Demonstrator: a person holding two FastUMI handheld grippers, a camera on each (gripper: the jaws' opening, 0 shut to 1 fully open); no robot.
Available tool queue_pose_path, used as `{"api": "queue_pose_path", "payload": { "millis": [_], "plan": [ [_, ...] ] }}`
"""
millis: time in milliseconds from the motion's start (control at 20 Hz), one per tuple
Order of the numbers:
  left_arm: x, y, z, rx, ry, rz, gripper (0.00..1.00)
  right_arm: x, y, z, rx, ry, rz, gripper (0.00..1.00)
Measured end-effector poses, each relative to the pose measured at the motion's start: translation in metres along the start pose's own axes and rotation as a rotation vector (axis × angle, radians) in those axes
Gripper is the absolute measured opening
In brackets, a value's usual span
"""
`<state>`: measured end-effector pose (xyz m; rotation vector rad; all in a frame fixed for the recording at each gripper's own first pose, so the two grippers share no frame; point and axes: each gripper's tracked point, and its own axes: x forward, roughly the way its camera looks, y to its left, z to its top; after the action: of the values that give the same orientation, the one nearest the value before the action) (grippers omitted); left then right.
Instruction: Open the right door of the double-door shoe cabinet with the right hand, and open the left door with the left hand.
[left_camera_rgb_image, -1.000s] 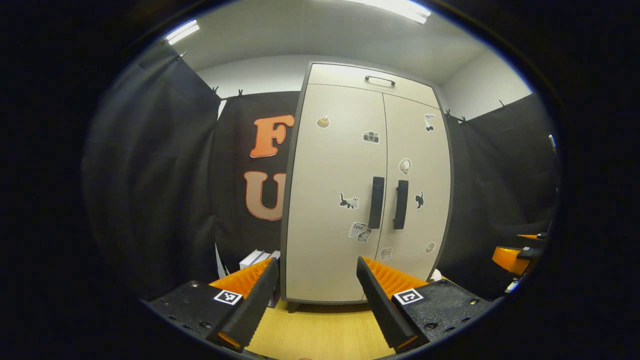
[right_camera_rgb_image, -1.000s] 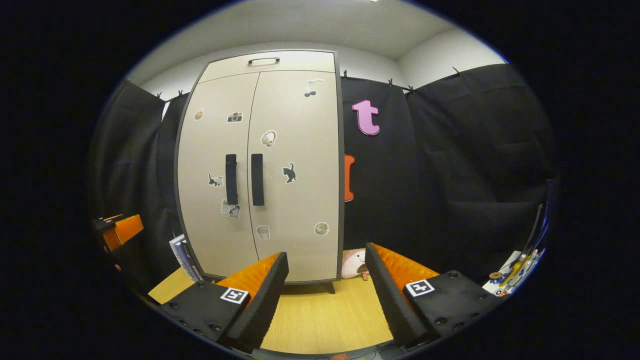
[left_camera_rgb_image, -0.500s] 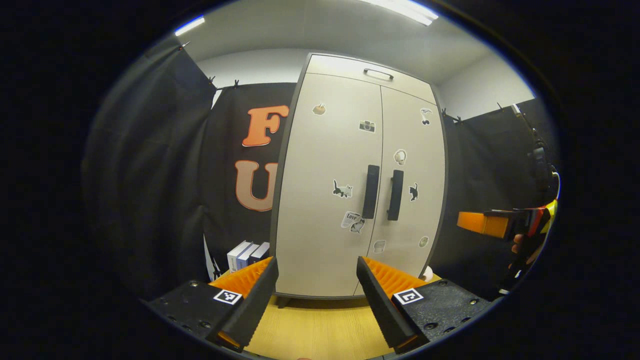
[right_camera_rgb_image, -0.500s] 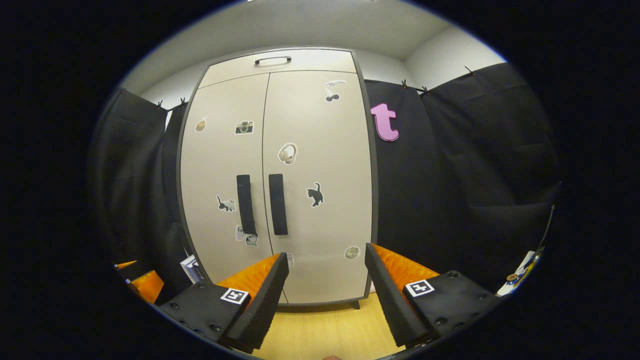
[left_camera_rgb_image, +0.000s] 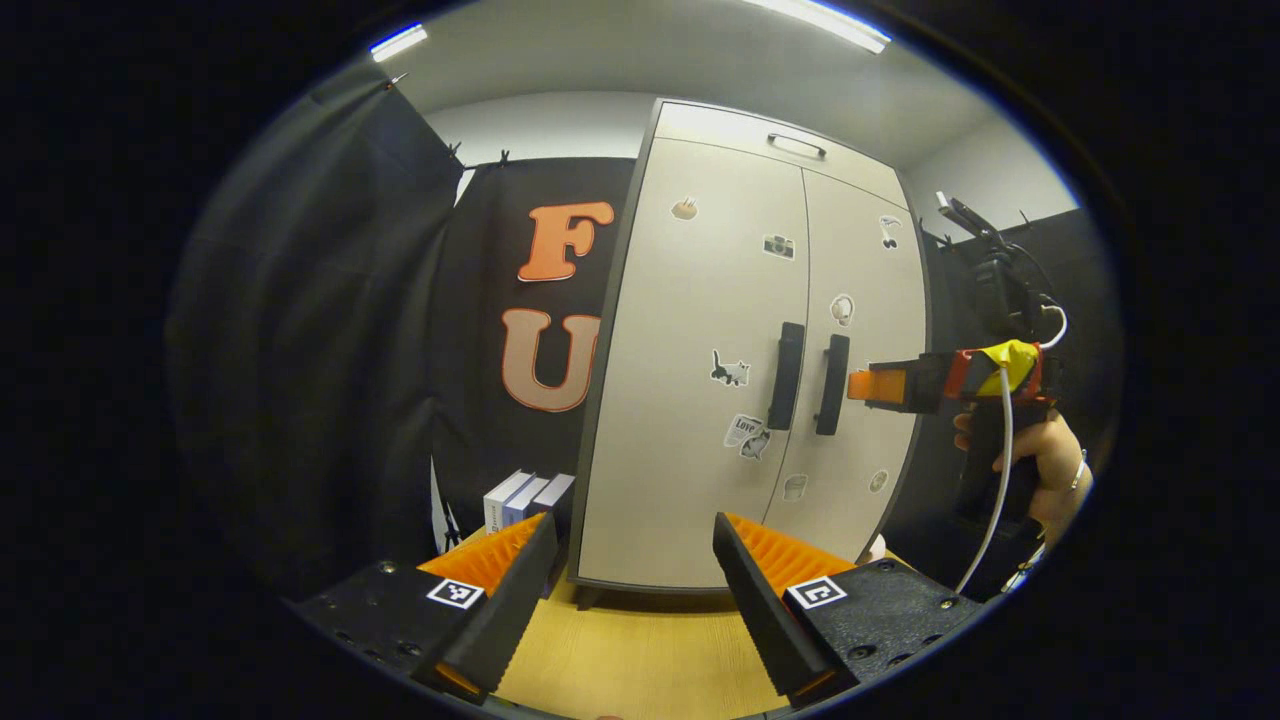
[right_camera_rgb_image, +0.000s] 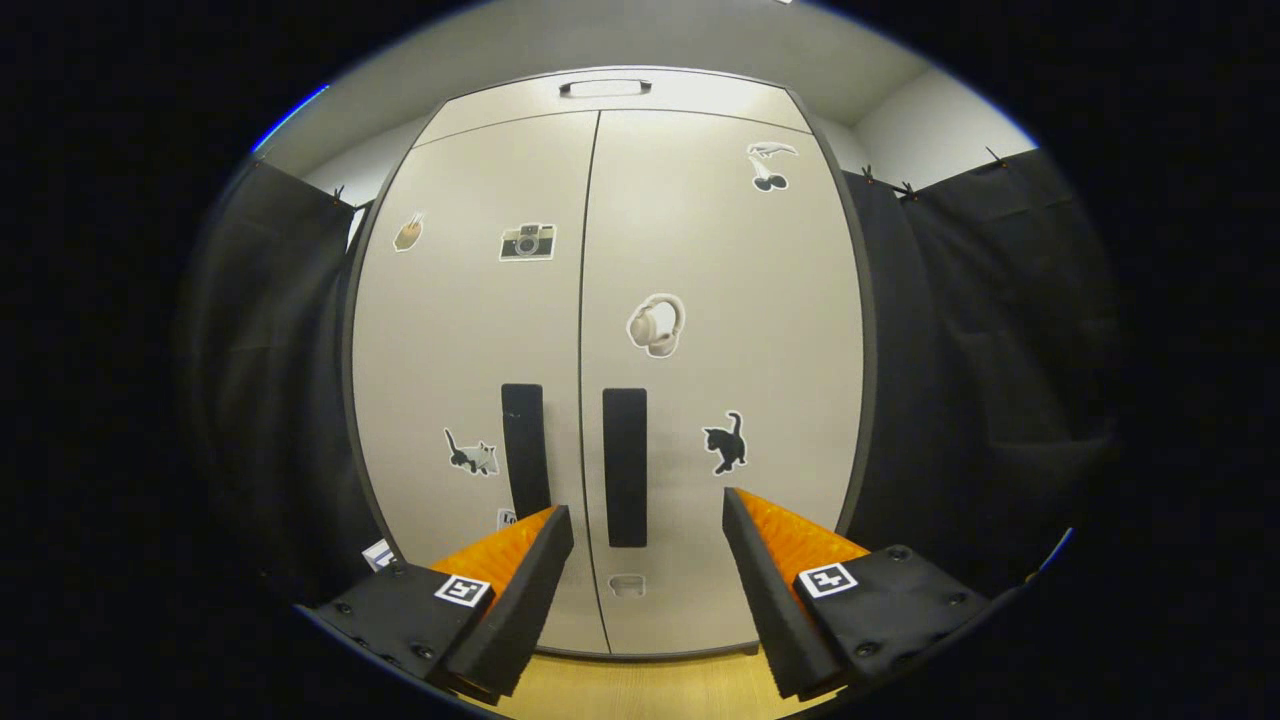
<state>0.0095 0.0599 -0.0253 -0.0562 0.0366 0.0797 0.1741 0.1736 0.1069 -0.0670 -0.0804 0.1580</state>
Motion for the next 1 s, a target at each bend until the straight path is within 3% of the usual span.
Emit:
{"api": "queue_pose_path", "payload": {
  "millis": [50, 150, 450, 600, 650, 700, 900, 950, 1000],
  "plan": [
    [0.000, 0.005, 0.001, -0.004, 0.000, 0.010, 0.95, 0.009, 0.001, 0.001, 0.001, 0.004, -0.002, 0.90],
    [-0.001, 0.014, 0.002, -0.003, -0.001, 0.027, 0.95, 0.023, 0.001, 0.000, 0.002, 0.010, -0.011, 0.93],
    [-0.009, 0.028, 0.010, 0.037, -0.007, 0.051, 0.95, 0.058, -0.001, -0.013, 0.026, 0.058, -0.017, 0.77],
    [-0.010, 0.027, 0.010, 0.044, -0.007, 0.054, 0.95, 0.067, 0.003, -0.022, 0.031, 0.080, -0.011, 0.76],
    [-0.010, 0.027, 0.010, 0.045, -0.004, 0.054, 0.95, 0.069, 0.004, -0.023, 0.032, 0.084, -0.014, 0.67],
    [-0.011, 0.026, 0.009, 0.047, -0.002, 0.051, 0.95, 0.071, 0.005, -0.025, 0.034, 0.089, -0.013, 0.64],
    [-0.013, 0.024, 0.012, 0.048, -0.009, 0.048, 0.95, 0.079, 0.005, -0.029, 0.047, 0.099, -0.018, 0.63],
    [-0.014, 0.023, 0.014, 0.047, -0.011, 0.050, 0.95, 0.077, 0.005, -0.027, 0.048, 0.095, -0.023, 0.39],
    [-0.014, 0.024, 0.013, 0.046, -0.013, 0.053, 0.95, 0.077, 0.004, -0.029, 0.049, 0.100, -0.026, 0.46]
  ]
}}
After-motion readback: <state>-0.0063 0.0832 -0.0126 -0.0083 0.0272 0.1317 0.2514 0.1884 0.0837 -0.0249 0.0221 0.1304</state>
